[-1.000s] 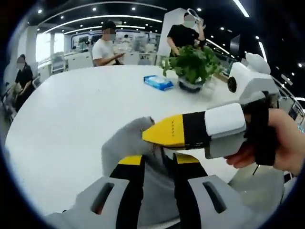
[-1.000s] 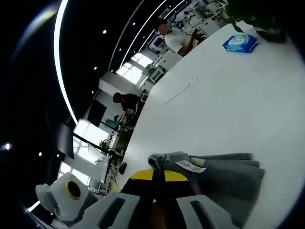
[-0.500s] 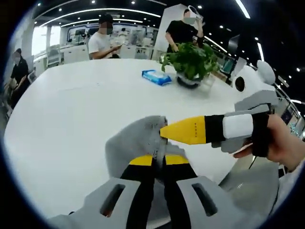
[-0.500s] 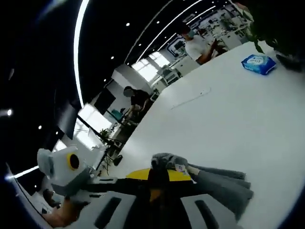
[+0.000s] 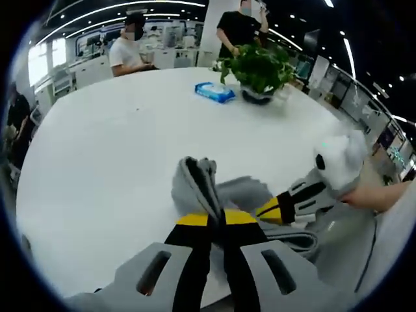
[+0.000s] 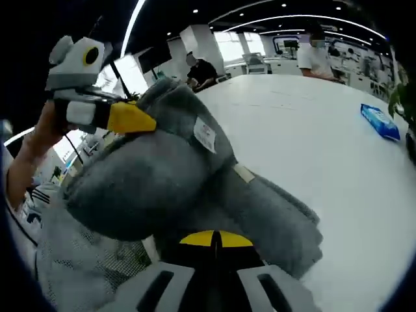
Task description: Open the folded towel by lifting each exposed corner and separating the folded layers until the towel lies flat within the target outline without major curled edges
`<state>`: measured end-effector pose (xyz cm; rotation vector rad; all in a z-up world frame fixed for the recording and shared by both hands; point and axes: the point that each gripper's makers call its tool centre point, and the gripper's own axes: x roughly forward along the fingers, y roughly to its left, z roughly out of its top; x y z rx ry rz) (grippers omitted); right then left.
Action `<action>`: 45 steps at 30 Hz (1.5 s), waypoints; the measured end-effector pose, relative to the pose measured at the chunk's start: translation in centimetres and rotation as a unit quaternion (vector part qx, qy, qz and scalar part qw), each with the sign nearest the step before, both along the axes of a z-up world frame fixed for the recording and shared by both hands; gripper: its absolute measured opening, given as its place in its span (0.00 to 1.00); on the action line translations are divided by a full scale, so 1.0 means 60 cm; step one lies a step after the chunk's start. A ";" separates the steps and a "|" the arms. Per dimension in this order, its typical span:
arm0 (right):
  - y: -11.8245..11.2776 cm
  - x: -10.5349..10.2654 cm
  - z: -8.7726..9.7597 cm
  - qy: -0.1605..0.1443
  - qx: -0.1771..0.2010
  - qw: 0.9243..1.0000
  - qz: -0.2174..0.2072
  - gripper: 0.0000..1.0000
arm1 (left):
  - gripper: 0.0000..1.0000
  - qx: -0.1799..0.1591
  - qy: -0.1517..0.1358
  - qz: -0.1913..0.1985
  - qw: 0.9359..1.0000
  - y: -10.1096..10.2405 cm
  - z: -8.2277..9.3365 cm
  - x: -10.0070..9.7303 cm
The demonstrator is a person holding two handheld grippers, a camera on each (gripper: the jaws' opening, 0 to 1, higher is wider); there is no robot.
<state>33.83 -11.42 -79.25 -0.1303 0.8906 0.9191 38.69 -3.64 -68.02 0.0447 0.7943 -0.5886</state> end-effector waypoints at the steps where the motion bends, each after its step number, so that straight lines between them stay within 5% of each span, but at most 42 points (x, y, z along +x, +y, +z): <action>1: 0.001 -0.003 -0.007 -0.001 -0.010 1.000 0.009 0.00 | 0.04 0.002 0.004 0.001 1.000 0.008 -0.001 0.001; 5: -0.007 -0.012 -0.037 -0.001 -0.048 0.999 0.027 0.00 | 0.04 0.000 0.009 0.007 1.000 0.026 -0.001 0.007; 14: -0.016 -0.007 -0.034 0.008 -0.045 0.999 0.014 0.00 | 0.05 0.004 0.004 0.009 1.000 0.033 -0.001 0.008; 30: -0.113 0.015 -0.037 0.008 -0.090 0.995 -0.040 0.00 | 0.05 0.012 0.006 0.008 1.000 0.049 0.000 0.001; 38: -0.193 0.026 -0.037 0.014 -0.104 0.989 -0.106 0.00 | 0.05 0.027 0.020 -0.024 0.999 0.028 -0.026 -0.021; 45: -0.194 0.025 -0.038 0.009 -0.113 0.988 -0.104 0.00 | 0.05 0.043 0.022 -0.029 0.998 0.028 -0.048 -0.026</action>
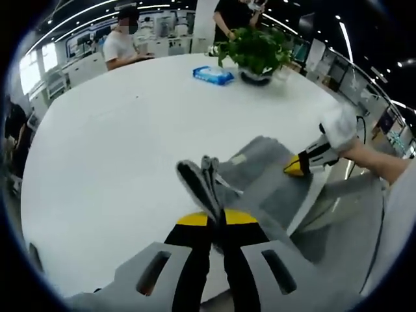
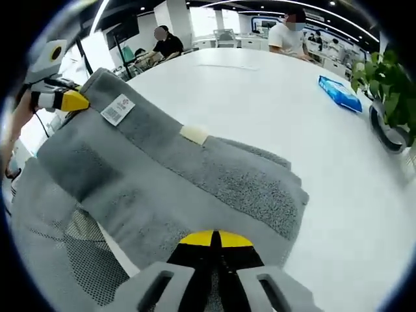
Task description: Open the folded towel by lifting each exposed corner and separating the folded layers until the towel lies flat within the target outline without major curled edges
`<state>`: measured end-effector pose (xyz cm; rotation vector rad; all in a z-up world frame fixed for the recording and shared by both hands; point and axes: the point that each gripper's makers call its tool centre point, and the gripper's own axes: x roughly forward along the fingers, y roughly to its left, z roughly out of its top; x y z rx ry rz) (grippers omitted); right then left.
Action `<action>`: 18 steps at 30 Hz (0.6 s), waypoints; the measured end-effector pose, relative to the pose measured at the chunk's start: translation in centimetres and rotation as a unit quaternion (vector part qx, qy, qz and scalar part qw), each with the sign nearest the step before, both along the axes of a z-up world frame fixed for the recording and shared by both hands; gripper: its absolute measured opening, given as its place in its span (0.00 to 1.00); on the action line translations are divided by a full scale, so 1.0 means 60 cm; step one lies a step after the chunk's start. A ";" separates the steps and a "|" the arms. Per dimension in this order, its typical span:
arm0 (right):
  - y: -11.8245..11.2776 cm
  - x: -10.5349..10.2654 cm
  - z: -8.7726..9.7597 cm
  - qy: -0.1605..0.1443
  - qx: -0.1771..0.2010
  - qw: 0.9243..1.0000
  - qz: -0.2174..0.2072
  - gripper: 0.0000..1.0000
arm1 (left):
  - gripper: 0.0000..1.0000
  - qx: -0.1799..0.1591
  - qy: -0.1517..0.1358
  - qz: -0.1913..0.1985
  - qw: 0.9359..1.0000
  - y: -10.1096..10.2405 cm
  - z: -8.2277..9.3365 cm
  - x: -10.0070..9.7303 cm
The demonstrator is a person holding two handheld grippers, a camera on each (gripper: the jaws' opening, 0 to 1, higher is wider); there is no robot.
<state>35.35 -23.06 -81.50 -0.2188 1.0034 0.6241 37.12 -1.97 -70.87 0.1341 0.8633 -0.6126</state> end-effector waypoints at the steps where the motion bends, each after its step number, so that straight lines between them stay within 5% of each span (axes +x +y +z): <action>1: 0.001 0.000 0.000 -0.001 -0.002 1.000 0.001 0.00 | 0.05 0.004 0.001 0.001 1.000 0.005 -0.005 0.001; 18: -0.002 0.002 0.000 -0.003 -0.006 1.000 0.001 0.00 | 0.06 0.051 0.016 0.015 0.998 0.067 -0.120 0.006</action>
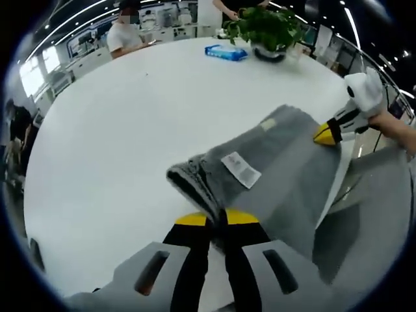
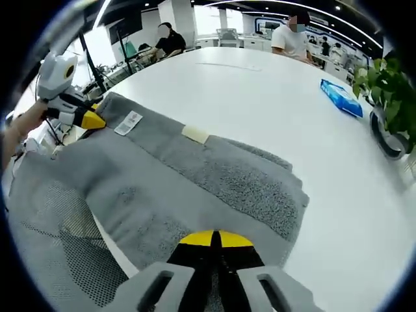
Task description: Open the folded towel by lifting each exposed corner and separating the folded layers until the towel lies flat within the target outline without major curled edges
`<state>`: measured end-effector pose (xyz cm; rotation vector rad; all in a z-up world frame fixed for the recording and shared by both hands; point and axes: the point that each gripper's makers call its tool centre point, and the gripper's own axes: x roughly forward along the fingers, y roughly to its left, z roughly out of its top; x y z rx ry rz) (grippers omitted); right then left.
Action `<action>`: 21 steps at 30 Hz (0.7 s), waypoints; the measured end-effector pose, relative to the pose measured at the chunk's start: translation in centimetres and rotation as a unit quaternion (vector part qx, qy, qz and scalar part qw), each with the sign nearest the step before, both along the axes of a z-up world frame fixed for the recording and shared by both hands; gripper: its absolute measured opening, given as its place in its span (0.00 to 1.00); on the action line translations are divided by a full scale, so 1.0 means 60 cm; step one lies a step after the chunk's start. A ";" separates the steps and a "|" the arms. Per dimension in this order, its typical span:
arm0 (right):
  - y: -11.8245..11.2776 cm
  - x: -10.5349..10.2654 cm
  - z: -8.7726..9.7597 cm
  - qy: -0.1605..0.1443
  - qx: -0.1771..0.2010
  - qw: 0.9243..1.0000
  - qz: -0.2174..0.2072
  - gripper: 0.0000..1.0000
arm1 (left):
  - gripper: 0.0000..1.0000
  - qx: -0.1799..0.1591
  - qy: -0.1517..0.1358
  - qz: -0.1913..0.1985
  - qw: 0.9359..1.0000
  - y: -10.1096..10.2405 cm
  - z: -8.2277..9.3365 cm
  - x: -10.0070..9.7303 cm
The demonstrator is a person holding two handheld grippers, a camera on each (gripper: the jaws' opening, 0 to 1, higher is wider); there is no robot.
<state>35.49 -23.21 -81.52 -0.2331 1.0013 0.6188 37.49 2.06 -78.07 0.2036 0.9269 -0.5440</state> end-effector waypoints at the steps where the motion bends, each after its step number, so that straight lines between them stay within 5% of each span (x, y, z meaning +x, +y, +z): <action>1: 0.000 0.000 0.000 -0.001 -0.001 1.000 0.000 0.00 | 0.07 0.002 0.000 0.001 1.000 0.000 -0.008 0.001; 8: 0.001 0.001 0.000 -0.005 -0.004 1.000 0.001 0.00 | 0.08 0.028 -0.004 -0.005 1.000 0.004 -0.041 0.005; 21: 0.002 0.002 -0.001 -0.008 -0.003 1.000 -0.001 0.00 | 0.10 0.048 -0.013 -0.018 0.999 0.005 -0.048 0.008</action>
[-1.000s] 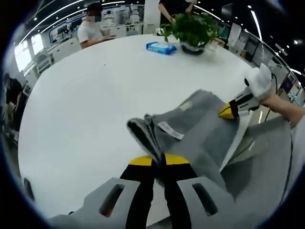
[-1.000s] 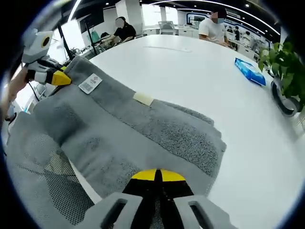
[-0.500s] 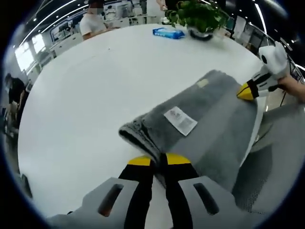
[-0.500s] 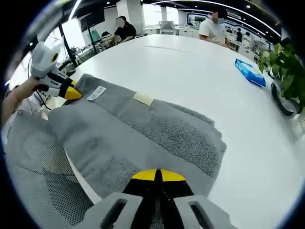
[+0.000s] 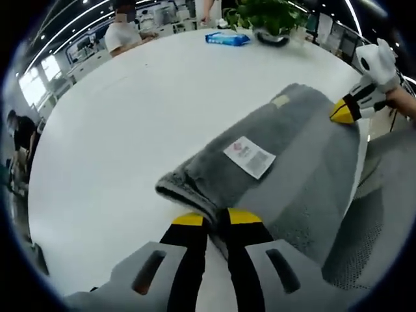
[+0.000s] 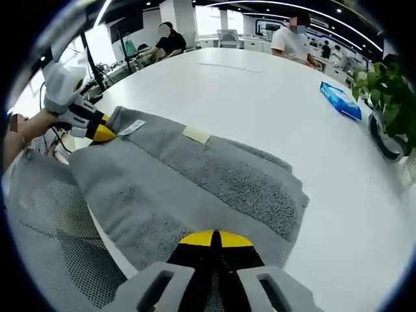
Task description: Open the folded towel by lifting each exposed corner and separating the folded layers until the towel lies flat within the target outline without major curled edges
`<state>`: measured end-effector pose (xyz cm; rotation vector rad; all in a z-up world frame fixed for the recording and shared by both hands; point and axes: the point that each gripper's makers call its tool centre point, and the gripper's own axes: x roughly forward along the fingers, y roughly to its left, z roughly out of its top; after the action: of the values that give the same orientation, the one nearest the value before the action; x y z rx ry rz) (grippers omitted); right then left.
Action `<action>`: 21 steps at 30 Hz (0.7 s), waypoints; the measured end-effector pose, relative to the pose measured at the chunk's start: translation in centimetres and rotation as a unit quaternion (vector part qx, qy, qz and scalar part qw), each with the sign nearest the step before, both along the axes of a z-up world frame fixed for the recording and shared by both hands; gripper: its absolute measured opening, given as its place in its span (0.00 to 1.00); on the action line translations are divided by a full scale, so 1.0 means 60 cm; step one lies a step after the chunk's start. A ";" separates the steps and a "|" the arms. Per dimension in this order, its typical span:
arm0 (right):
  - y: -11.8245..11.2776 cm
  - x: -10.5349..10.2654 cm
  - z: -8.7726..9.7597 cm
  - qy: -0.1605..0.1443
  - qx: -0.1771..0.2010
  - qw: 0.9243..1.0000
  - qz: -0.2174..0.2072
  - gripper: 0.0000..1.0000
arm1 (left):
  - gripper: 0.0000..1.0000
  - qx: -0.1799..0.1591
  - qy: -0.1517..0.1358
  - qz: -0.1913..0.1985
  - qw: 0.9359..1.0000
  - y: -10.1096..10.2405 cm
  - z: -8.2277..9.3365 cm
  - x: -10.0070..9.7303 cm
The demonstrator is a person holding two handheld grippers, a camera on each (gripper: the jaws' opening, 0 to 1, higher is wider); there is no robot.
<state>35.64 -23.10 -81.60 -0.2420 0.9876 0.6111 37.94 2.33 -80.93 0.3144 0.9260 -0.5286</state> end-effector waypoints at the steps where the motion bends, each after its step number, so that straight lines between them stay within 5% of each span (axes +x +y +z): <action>1: 0.000 0.000 0.000 -0.001 0.001 1.000 0.002 0.00 | 0.10 0.000 0.001 -0.001 1.000 0.000 0.001 0.000; 5: 0.003 0.000 0.010 -0.005 0.009 1.000 0.009 0.00 | 0.17 0.009 -0.001 0.002 1.000 0.010 0.020 0.005; 9: 0.027 -0.002 0.055 -0.030 0.048 0.998 0.007 0.00 | 0.17 -0.009 -0.054 0.020 0.998 0.017 0.085 0.026; 13: 0.072 -0.045 0.062 -0.013 0.055 0.997 0.060 0.00 | 0.15 -0.035 -0.081 -0.012 0.996 -0.024 0.132 0.032; 16: 0.106 -0.079 0.049 0.004 0.054 0.994 0.099 0.00 | 0.15 -0.030 -0.075 -0.061 0.995 -0.073 0.123 0.027; 21: 0.126 -0.111 0.026 0.021 0.033 0.992 0.124 0.01 | 0.15 -0.013 -0.043 -0.119 0.992 -0.132 0.067 0.011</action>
<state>28.98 -15.55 -80.03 -0.2957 0.9841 0.8770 38.63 -5.61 -76.90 0.4250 0.8012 -0.7393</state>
